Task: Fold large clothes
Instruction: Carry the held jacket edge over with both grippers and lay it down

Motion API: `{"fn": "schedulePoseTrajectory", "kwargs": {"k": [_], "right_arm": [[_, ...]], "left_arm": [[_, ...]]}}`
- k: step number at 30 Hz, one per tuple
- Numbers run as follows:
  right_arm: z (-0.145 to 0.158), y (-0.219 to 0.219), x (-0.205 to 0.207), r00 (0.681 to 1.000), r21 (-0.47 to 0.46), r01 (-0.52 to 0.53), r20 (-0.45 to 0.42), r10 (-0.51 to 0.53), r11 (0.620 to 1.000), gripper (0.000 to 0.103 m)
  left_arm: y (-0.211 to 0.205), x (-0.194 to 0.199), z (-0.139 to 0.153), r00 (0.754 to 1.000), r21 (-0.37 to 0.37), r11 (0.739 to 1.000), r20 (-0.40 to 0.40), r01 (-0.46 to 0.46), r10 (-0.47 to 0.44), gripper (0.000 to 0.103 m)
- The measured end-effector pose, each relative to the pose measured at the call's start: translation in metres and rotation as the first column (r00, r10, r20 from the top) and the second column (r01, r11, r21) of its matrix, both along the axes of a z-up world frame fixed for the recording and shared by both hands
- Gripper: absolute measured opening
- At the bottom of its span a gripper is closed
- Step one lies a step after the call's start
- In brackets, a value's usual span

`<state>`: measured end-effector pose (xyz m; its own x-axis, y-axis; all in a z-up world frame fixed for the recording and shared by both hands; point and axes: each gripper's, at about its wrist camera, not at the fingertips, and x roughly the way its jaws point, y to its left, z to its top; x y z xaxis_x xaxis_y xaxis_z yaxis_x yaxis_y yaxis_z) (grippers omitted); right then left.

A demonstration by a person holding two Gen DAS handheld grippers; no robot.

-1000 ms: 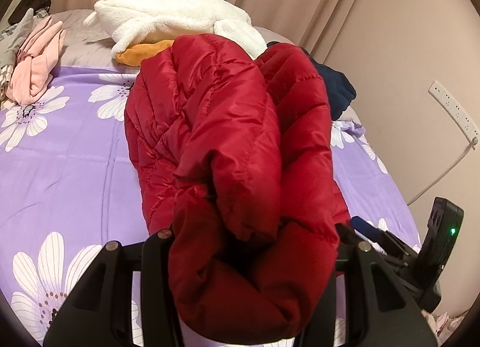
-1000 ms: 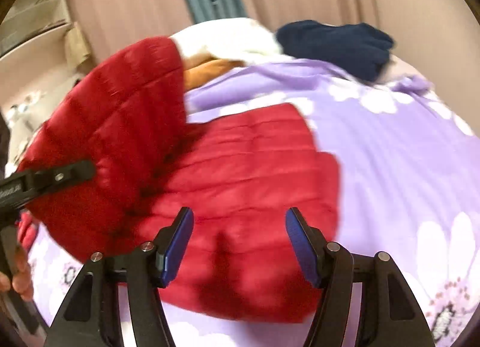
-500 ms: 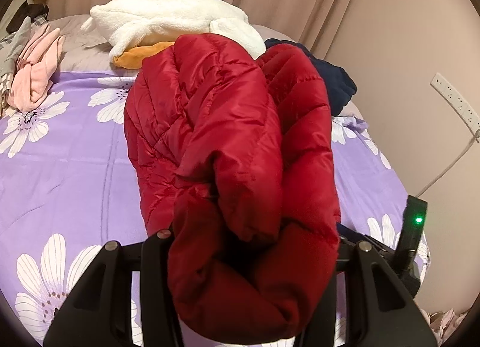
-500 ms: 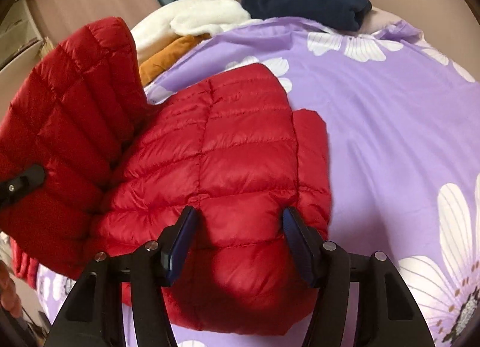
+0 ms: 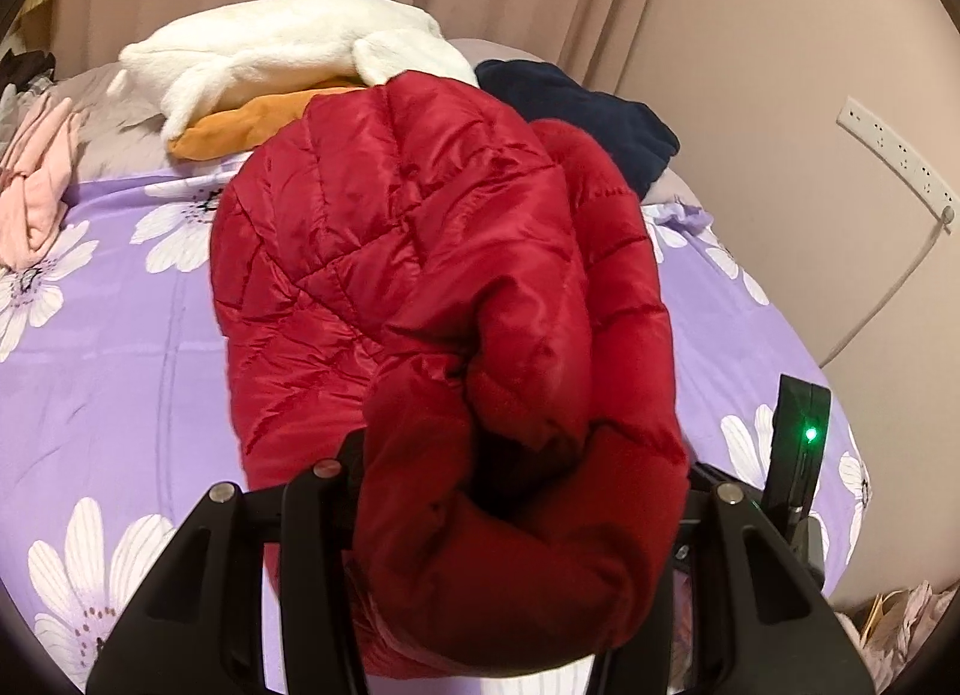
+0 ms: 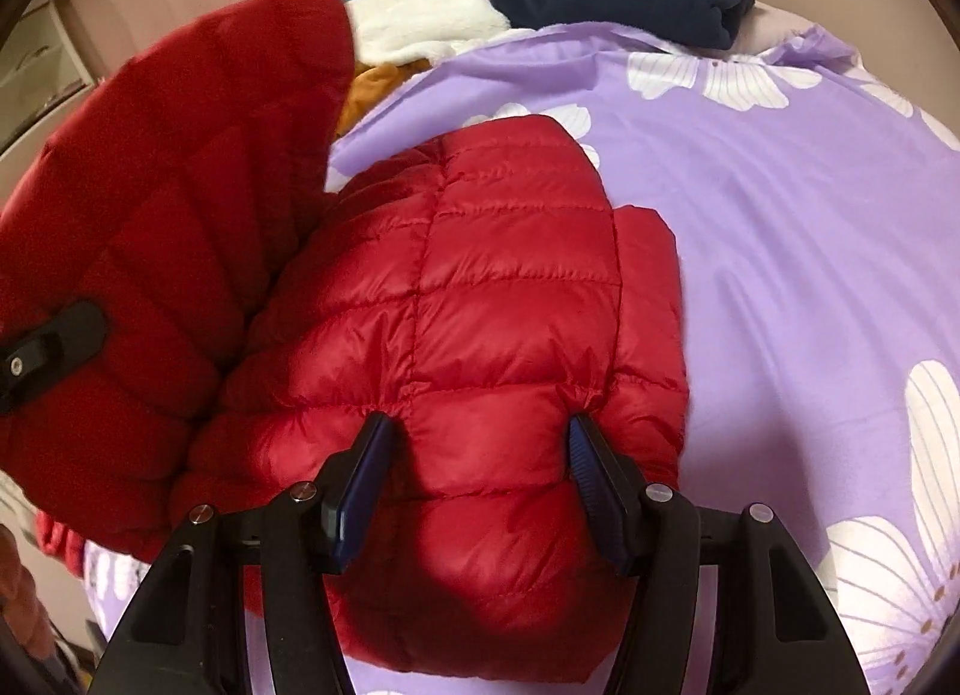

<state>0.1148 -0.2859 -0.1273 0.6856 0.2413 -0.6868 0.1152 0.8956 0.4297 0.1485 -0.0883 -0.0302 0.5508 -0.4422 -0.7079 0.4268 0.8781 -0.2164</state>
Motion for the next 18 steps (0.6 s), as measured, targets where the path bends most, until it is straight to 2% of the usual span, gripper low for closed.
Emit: {"fn": "schedulePoseTrajectory", "kwargs": {"k": [5, 7, 11, 14, 18], "right_arm": [[-0.004, -0.006, 0.001, 1.000, 0.029, -0.009, 0.002, 0.009, 1.000, 0.062], [-0.005, -0.011, 0.001, 1.000, 0.059, -0.014, 0.004, 0.013, 0.998, 0.062], [-0.004, -0.032, -0.004, 1.000, 0.132, -0.021, 0.008, 0.020, 0.991, 0.063], [-0.002, -0.062, -0.019, 0.999, 0.220, 0.029, 0.032, -0.037, 0.975, 0.064], [0.005, -0.092, -0.031, 0.993, 0.386, 0.024, 0.099, -0.067, 0.922, 0.067]], "left_arm": [[-0.027, 0.002, -0.007, 0.999, 0.043, 0.998, 0.006, 0.049, -0.049, 0.049], [-0.034, 0.003, -0.012, 0.997, 0.049, 0.996, -0.007, 0.075, -0.075, 0.057], [-0.034, 0.006, -0.018, 0.990, -0.004, 0.992, -0.051, 0.129, -0.129, 0.074], [-0.030, 0.007, -0.019, 0.976, -0.068, 0.979, -0.089, 0.191, -0.196, 0.087], [-0.033, 0.004, -0.020, 0.971, -0.064, 0.975, -0.095, 0.212, -0.217, 0.088]]}}
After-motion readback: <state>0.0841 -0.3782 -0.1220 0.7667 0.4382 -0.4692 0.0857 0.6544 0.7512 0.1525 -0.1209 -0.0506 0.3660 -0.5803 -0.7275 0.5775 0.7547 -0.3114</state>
